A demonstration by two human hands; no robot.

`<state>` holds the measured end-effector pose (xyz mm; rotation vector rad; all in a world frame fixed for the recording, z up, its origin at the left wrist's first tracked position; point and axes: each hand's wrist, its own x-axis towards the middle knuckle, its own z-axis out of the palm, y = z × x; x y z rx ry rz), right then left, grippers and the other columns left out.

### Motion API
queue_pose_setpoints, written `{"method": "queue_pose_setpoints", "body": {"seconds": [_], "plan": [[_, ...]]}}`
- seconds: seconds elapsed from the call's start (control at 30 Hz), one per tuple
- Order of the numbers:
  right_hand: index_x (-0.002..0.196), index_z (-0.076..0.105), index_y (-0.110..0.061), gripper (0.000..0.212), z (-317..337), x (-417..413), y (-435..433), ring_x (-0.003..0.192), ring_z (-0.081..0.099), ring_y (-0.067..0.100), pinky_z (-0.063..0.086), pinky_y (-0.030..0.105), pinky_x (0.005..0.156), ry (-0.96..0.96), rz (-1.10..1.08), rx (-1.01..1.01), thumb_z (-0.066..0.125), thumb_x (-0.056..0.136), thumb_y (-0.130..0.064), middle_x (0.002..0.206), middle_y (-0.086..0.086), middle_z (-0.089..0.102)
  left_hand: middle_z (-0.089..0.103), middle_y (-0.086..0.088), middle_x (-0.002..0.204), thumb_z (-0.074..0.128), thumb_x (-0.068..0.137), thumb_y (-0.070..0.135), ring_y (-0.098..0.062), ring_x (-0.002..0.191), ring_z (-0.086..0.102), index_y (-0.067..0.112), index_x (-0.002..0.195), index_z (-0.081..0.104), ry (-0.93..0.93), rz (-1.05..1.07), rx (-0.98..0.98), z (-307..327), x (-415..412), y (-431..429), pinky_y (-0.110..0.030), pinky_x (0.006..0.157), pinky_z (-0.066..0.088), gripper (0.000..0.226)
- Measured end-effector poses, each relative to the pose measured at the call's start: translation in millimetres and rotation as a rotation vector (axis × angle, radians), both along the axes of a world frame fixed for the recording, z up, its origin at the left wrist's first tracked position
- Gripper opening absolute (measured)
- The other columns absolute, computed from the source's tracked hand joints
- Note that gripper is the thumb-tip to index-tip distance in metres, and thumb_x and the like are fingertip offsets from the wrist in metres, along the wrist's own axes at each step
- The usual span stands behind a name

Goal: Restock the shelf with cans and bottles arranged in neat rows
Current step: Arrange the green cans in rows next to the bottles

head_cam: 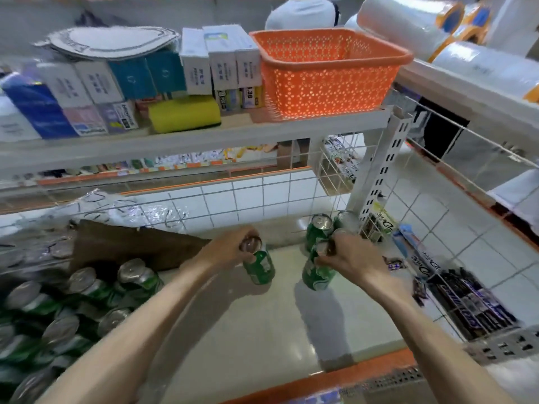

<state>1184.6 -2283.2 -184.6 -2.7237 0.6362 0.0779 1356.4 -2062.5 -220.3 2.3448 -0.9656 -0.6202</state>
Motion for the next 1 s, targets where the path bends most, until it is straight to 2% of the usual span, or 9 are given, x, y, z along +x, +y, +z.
{"method": "queue_pose_setpoints", "body": {"seconds": [0.13,0.2,0.27,0.37,0.43,0.5,0.67,0.83,1.0], "plan": [[0.076,0.060,-0.015,0.036,5.1,37.9,45.3,0.066,0.057,0.015,0.045,0.035,0.059,-0.020,0.117,0.039,0.069,0.083,-0.049,0.074,0.001,0.063,0.056,0.007,0.123,0.071,0.089,0.016,-0.016,0.114,0.056,0.025,0.134,0.050,0.014,0.082,0.005,15.6,14.4,60.9,-0.020,0.082,0.045,0.050],[0.072,0.056,-0.015,0.038,6.3,54.8,69.3,0.059,0.050,0.011,0.035,0.031,0.049,-0.017,0.163,0.049,0.069,0.083,-0.049,0.069,0.000,0.058,0.058,0.003,0.126,0.071,0.087,0.014,-0.018,0.116,0.057,0.024,0.133,0.051,0.009,0.118,0.006,19.6,20.1,86.8,-0.024,0.089,0.047,0.051],[0.067,0.051,-0.020,0.040,6.3,70.0,91.0,0.058,0.047,0.009,0.028,0.028,0.048,0.006,0.195,0.024,0.070,0.083,-0.051,0.067,-0.004,0.053,0.059,0.001,0.127,0.071,0.085,0.011,-0.018,0.116,0.057,0.025,0.131,0.052,-0.003,0.160,0.004,19.5,24.4,108.1,-0.024,0.088,0.045,0.052],[0.067,0.053,-0.022,0.038,2.3,89.2,114.6,0.061,0.053,0.010,0.036,0.029,0.051,0.011,0.217,0.063,0.070,0.081,-0.052,0.068,-0.004,0.057,0.057,0.005,0.130,0.070,0.084,0.006,-0.014,0.121,0.053,0.027,0.135,0.053,-0.009,0.191,0.000,18.0,26.0,132.9,-0.023,0.091,0.043,0.058],[0.073,0.059,-0.020,0.035,-0.7,97.5,127.5,0.069,0.059,0.016,0.046,0.031,0.058,0.024,0.235,0.067,0.071,0.079,-0.053,0.074,-0.001,0.063,0.051,0.006,0.137,0.068,0.085,0.003,-0.011,0.127,0.047,0.027,0.144,0.049,-0.025,0.168,0.006,13.4,28.4,145.3,-0.023,0.099,0.040,0.066],[0.081,0.064,-0.019,0.034,-4.2,103.1,137.9,0.075,0.063,0.020,0.052,0.034,0.065,0.027,0.242,0.066,0.072,0.078,-0.052,0.081,0.001,0.066,0.050,0.006,0.137,0.068,0.087,0.003,-0.011,0.126,0.047,0.027,0.142,0.050,-0.057,0.152,0.024,7.6,30.6,154.3,-0.023,0.098,0.038,0.063],[0.082,0.063,-0.015,0.036,-21.1,114.4,151.8,0.079,0.065,0.027,0.053,0.037,0.067,0.027,0.271,0.082,0.071,0.078,-0.050,0.085,0.004,0.068,0.050,0.011,0.138,0.067,0.085,0.000,-0.011,0.129,0.047,0.028,0.136,0.054,-0.049,0.125,0.024,-4.3,40.3,162.8,-0.035,0.106,0.042,0.059],[0.076,0.064,-0.008,0.043,-31.5,124.9,153.1,0.074,0.065,0.029,0.054,0.040,0.066,0.018,0.288,0.063,0.070,0.083,-0.051,0.079,0.007,0.068,0.050,0.011,0.139,0.067,0.085,-0.001,-0.012,0.129,0.048,0.029,0.136,0.053,-0.047,0.062,0.062,-9.0,48.7,162.0,-0.036,0.106,0.043,0.061],[0.100,0.061,-0.012,0.024,-34.2,139.3,151.7,0.089,0.063,0.031,0.055,0.045,0.076,0.092,0.400,0.031,0.066,0.083,-0.028,0.100,0.008,0.065,0.048,0.019,0.138,0.069,0.084,-0.001,-0.011,0.127,0.049,0.037,0.132,0.053,-0.038,0.005,0.076,-14.3,54.6,157.9,-0.044,0.106,0.044,0.063]]}}
